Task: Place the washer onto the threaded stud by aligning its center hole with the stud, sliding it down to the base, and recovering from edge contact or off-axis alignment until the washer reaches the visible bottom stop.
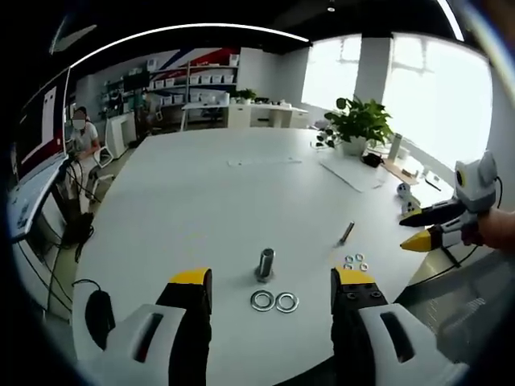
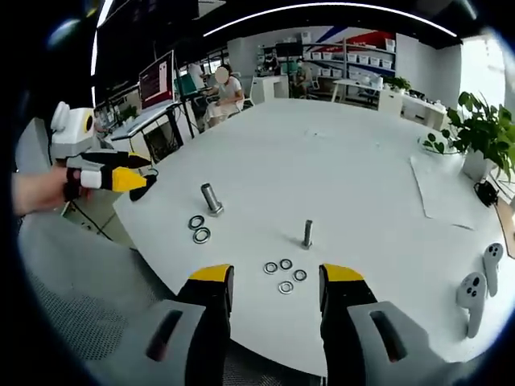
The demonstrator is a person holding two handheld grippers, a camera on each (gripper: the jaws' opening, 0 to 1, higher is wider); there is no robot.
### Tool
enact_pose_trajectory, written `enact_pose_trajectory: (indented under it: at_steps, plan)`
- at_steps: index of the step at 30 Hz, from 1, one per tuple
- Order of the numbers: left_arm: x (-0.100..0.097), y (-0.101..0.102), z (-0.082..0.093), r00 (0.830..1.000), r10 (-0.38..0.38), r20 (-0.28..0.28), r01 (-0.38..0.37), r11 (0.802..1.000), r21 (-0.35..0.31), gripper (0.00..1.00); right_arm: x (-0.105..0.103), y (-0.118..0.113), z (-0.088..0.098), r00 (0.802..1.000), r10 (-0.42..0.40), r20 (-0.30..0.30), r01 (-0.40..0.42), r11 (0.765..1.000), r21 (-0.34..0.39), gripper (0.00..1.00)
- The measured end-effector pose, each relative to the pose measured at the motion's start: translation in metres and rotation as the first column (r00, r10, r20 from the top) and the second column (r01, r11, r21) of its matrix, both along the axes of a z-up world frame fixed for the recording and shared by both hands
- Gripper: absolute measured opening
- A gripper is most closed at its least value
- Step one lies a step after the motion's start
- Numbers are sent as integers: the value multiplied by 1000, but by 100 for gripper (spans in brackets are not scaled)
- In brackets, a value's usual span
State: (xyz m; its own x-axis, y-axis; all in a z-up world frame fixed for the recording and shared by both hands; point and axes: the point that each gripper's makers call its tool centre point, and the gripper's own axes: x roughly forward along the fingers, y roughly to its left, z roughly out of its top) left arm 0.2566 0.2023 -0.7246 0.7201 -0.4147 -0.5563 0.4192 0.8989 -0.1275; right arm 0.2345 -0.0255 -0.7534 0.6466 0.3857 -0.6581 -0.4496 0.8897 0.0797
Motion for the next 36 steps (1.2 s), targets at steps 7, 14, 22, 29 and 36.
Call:
enact_pose_trajectory:
  at_steps: [7, 14, 22, 29, 36]
  plan:
    - [-4, -3, -5, 1000, -19, -15, 20, 1000, 22, 57, -3, 1, -3, 1000, 3, -14, -3, 1000, 2, 45]
    - [-7, -3, -12, 999, -24, -43, 25, 999, 33, 58, -5, 0, -6, 999, 0, -32, 0, 1000, 3, 45]
    - [-12, -4, -24, 995, -40, -90, 45, 998, 54, 57, -8, 2, -9, 999, 11, -45, -12, 1000, -10, 45]
    - [-13, -3, -24, 995, -41, -96, 46, 997, 56, 57, -8, 0, -11, 998, 3, -55, -4, 1000, -9, 45]
    - [-15, -3, -26, 993, -42, -109, 49, 997, 57, 57, -11, 2, -12, 998, 14, -64, -15, 1000, -14, 45]
